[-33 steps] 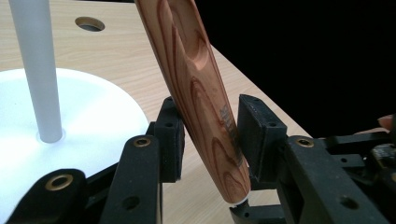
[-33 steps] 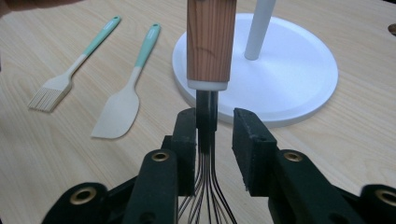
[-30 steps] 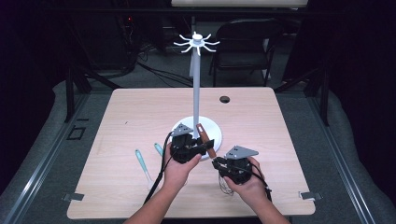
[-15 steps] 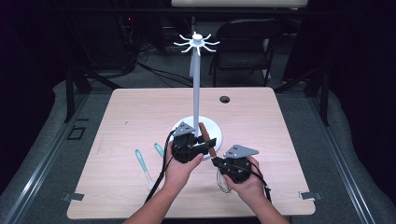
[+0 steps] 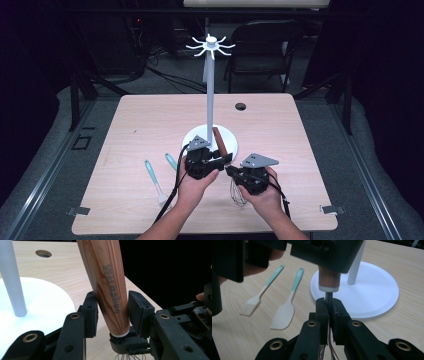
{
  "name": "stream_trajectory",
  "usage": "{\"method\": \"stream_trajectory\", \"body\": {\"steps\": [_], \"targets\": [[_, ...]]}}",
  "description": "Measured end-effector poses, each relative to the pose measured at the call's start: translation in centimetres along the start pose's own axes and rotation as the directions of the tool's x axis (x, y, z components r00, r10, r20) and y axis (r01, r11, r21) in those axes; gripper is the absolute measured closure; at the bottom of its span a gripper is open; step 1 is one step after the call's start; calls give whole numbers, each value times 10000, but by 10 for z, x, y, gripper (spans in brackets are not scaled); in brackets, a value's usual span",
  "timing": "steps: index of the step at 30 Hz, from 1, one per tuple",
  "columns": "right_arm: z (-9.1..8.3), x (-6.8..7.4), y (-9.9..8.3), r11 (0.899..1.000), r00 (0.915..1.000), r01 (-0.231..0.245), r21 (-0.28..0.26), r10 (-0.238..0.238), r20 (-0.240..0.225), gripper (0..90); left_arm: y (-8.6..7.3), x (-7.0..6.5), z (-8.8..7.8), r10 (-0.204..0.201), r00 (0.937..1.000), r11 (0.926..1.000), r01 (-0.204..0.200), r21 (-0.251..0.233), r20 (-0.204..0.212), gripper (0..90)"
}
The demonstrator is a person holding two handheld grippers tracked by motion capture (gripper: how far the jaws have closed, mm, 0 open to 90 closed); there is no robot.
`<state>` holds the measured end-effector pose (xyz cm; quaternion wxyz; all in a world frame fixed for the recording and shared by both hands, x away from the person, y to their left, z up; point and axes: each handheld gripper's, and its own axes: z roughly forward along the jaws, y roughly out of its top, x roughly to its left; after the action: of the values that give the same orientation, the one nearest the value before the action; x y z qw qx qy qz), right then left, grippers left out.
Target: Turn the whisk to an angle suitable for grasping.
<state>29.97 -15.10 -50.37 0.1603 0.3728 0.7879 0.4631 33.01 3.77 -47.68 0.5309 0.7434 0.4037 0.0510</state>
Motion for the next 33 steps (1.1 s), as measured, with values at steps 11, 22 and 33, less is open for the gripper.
{"method": "stream_trajectory", "body": {"steps": [11,22,33], "targets": [[0,0,2,9998,10000,-84,-155,84,32,855,-3,-6,2,14,9997,10000,-12,-73,254,673],[0,0,4,9989,9997,-238,-399,237,-29,841,0,-7,0,136,9995,9998,-132,-117,292,684],[-5,-3,4,9976,9994,-341,-596,333,-135,712,14,-4,-11,554,9981,9981,-561,-272,-273,685]]}}
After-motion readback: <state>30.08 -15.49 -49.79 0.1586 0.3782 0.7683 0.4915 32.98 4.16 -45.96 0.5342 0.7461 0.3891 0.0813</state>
